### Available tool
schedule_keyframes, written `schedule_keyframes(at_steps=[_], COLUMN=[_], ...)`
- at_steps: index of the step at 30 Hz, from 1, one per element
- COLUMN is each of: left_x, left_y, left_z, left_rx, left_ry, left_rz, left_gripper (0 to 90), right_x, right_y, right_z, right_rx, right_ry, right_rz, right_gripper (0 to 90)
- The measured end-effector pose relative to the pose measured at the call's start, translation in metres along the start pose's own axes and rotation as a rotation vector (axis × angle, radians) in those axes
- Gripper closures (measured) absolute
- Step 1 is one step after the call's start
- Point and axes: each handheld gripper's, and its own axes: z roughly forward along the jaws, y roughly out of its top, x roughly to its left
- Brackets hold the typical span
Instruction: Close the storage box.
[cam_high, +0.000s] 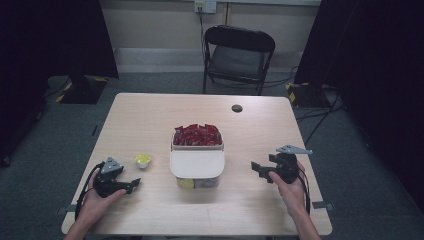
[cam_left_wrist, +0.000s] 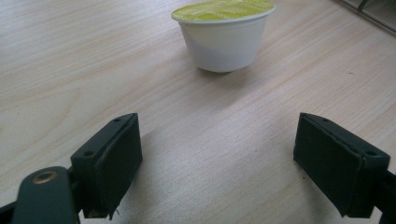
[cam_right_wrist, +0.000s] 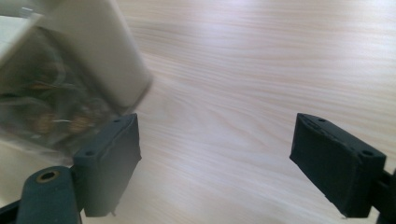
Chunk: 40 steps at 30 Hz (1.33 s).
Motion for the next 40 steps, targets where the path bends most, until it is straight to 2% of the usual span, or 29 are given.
schedule_keyframes(at_steps=[5, 11, 17, 20, 23, 25, 28, 33, 40], left_x=[0.000, 0.000, 0.000, 0.000, 0.000, 0.000, 0.000, 0.000, 0.000], left_y=[0.000, 0.000, 0.000, 0.000, 0.000, 0.000, 0.000, 0.000, 0.000], left_z=[0.000, 0.000, 0.000, 0.000, 0.000, 0.000, 0.000, 0.000, 0.000], left_rx=[0.000, 0.000, 0.000, 0.000, 0.000, 0.000, 0.000, 0.000, 0.000], left_ry=[0.000, 0.000, 0.000, 0.000, 0.000, 0.000, 0.000, 0.000, 0.000], left_rz=[0.000, -0.001, 0.000, -0.001, 0.000, -0.001, -0.001, 0.000, 0.000], left_gripper=[14.8, 14.8, 14.8, 14.8, 14.8, 14.8, 14.8, 14.8, 14.8], right_x=[-0.013, -0.027, -0.035, -0.036, -0.039, -0.040, -0.040, -0.041, -0.040], right_y=[-0.006, -0.011, -0.018, -0.023, -0.030, -0.033, -0.035, -0.042, -0.043], right_z=[0.002, 0.008, 0.020, 0.023, 0.026, 0.027, 0.027, 0.028, 0.028], right_rx=[0.012, 0.049, 0.131, 0.156, 0.190, 0.191, 0.178, 0.106, 0.104], right_ry=[-0.035, -0.101, -0.203, -0.246, -0.258, -0.275, -0.287, -0.285, -0.290], right_rz=[0.022, 0.036, -0.015, -0.019, -0.029, -0.041, -0.031, -0.038, -0.037], right_gripper=[15.1, 15.1, 15.1, 15.5, 15.1, 14.2, 13.1, 10.5, 10.4])
